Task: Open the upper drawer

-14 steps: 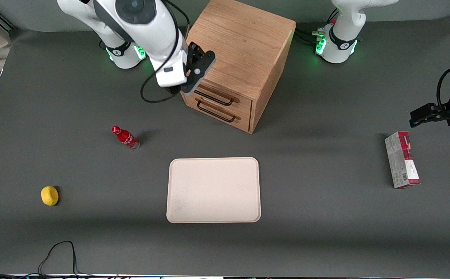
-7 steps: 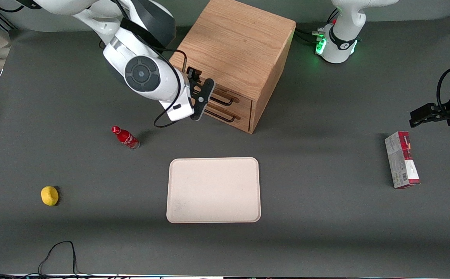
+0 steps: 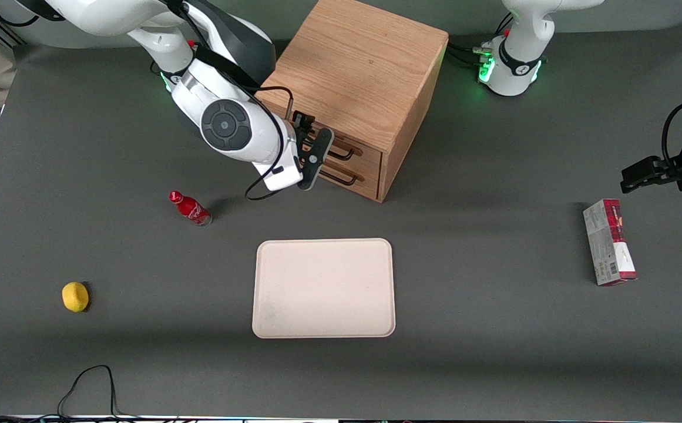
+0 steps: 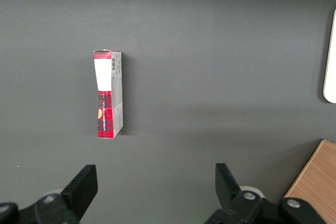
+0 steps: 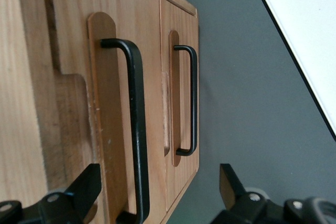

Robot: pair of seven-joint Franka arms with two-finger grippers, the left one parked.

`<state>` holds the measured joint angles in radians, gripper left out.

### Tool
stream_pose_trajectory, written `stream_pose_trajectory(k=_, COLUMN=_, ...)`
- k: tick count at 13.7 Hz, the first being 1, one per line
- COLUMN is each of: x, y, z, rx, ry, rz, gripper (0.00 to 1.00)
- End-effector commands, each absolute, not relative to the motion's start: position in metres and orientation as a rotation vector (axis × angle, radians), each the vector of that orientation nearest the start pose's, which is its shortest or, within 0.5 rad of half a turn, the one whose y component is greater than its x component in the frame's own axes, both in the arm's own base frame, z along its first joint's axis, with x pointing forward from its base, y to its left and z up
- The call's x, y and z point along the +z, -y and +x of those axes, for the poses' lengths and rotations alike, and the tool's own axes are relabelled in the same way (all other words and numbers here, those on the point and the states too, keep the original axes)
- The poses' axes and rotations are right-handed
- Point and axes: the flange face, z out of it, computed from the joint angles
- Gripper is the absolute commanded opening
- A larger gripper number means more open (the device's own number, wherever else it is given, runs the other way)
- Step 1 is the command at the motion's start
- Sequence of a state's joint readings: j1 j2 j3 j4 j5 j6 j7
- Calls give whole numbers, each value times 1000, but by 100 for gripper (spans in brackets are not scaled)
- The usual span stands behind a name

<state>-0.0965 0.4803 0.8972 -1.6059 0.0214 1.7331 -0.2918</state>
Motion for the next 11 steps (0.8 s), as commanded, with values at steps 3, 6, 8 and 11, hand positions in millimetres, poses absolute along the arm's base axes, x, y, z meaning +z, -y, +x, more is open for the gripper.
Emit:
stream_pose_trajectory(k=3, x=409, y=-407, z=489, rx=354, ry=1435, rz=-2374, gripper=100)
stream_pose_trajectory(k=6, x=393, y=-408, z=491, rx=332, ry=1454, rz=-2388, gripper=100)
stream_pose_trajectory(k=8, x=387, y=-410, z=491, rx=311, ry=1449, rz=-2385, gripper=100)
stream_pose_trajectory(k=11, x=376, y=-408, z=497, rx=292, ry=1472, rz=-2400, gripper=100)
